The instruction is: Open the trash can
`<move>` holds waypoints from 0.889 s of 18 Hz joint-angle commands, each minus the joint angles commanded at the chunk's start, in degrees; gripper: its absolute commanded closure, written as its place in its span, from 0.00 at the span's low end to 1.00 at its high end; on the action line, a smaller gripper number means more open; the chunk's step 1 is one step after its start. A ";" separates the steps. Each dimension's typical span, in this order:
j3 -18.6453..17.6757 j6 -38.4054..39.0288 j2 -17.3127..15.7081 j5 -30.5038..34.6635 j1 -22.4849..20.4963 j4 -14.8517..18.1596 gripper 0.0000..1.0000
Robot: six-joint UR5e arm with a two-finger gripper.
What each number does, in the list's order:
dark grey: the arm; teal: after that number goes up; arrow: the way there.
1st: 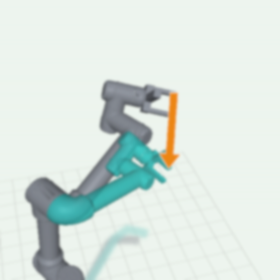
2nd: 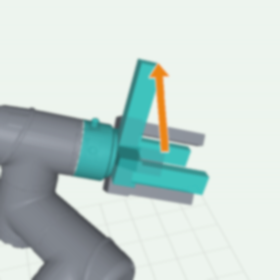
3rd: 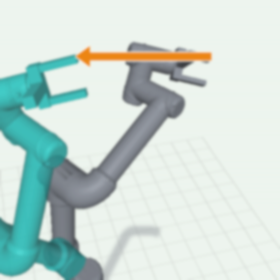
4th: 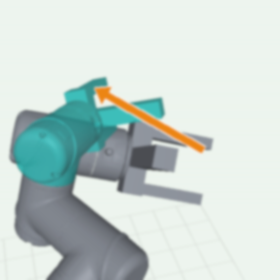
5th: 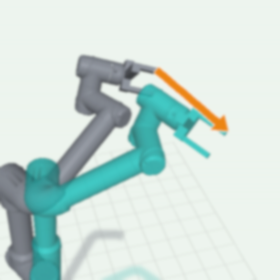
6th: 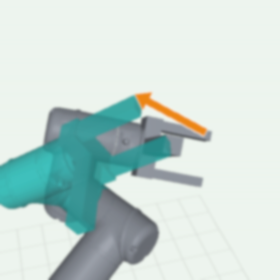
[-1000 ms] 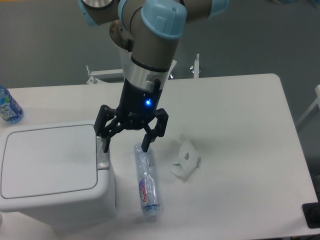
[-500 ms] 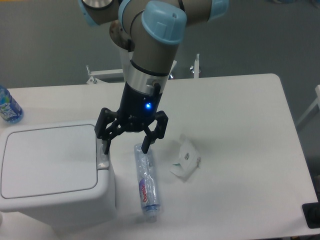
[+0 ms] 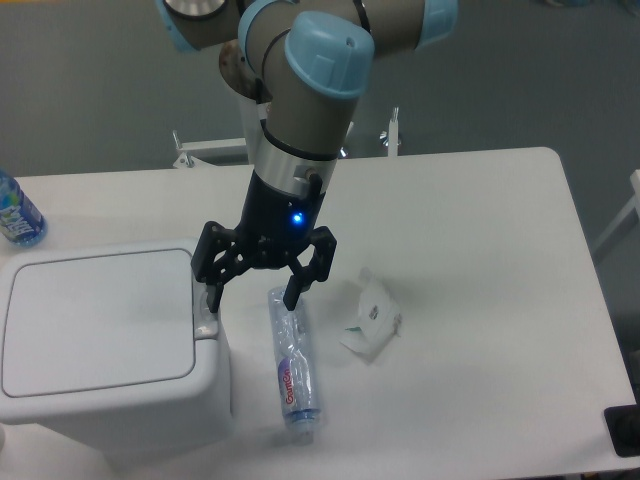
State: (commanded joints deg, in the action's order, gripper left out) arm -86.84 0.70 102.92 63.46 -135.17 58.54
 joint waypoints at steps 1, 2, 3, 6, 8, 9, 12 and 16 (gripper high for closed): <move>0.00 0.00 0.00 -0.09 0.00 0.00 0.00; 0.00 0.00 0.00 0.00 0.00 0.00 0.00; 0.00 0.00 0.09 0.00 0.00 0.00 0.00; 0.00 0.00 0.26 0.00 0.09 0.00 0.00; 0.00 0.00 0.26 0.00 0.09 0.00 0.00; 0.00 0.00 0.35 0.00 0.26 0.00 0.00; 0.26 -0.09 0.35 0.00 0.35 0.00 0.00; 5.95 -0.96 0.35 0.09 -0.17 -0.17 0.00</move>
State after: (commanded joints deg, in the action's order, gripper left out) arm -80.88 -0.26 103.27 63.54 -135.35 58.36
